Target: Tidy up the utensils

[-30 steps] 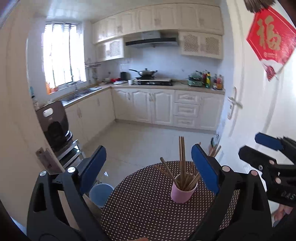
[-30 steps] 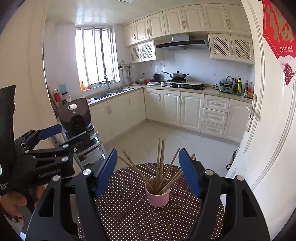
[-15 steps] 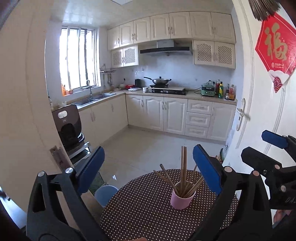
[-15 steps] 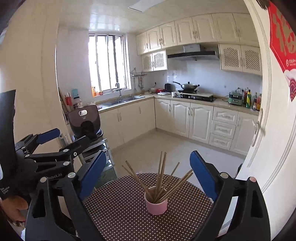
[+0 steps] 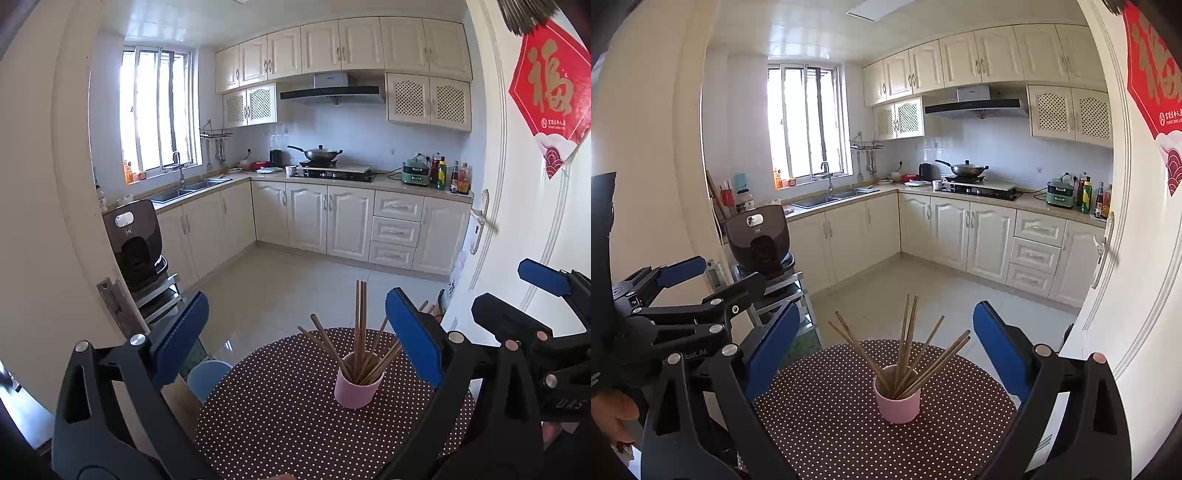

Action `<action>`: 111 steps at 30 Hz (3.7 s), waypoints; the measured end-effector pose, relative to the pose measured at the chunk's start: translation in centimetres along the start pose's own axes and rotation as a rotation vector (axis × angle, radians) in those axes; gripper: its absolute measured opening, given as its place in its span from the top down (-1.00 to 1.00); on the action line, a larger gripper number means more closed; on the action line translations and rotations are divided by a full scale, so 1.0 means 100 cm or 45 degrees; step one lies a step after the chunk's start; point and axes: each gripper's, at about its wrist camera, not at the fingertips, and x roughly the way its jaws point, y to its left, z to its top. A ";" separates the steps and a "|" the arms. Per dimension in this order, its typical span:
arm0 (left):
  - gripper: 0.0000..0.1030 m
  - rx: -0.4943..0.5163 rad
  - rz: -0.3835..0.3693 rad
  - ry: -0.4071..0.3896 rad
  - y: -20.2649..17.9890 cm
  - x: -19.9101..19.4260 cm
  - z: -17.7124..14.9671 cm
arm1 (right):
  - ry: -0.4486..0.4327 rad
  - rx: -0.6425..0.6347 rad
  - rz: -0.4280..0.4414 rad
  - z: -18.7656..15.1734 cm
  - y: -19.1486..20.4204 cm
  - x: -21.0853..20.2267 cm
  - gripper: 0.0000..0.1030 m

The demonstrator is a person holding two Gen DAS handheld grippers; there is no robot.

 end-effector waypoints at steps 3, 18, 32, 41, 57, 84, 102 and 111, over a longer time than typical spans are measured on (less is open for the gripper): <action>-0.84 0.002 -0.003 -0.005 -0.002 -0.001 0.001 | -0.005 -0.003 0.003 0.001 0.001 0.000 -0.78; -0.84 0.023 -0.013 -0.039 -0.004 -0.003 0.003 | -0.025 0.000 -0.021 0.000 0.005 -0.002 -0.81; -0.84 0.032 -0.021 -0.057 -0.004 -0.005 0.003 | -0.032 0.007 -0.031 -0.001 0.004 -0.004 -0.82; -0.84 0.028 -0.022 -0.066 -0.005 -0.006 0.003 | -0.030 0.001 -0.030 0.001 0.004 -0.004 -0.83; -0.84 0.028 -0.024 -0.071 -0.004 -0.004 0.006 | -0.025 -0.004 -0.033 0.002 0.004 -0.002 -0.83; -0.85 0.026 -0.033 -0.062 -0.003 0.003 0.010 | -0.014 0.004 -0.046 0.004 0.003 0.001 -0.84; -0.85 0.030 -0.032 -0.058 -0.001 0.006 0.007 | -0.003 0.012 -0.044 0.007 0.004 0.004 -0.84; -0.85 0.031 -0.031 -0.051 -0.001 0.007 0.007 | 0.005 0.014 -0.042 0.006 0.007 0.007 -0.84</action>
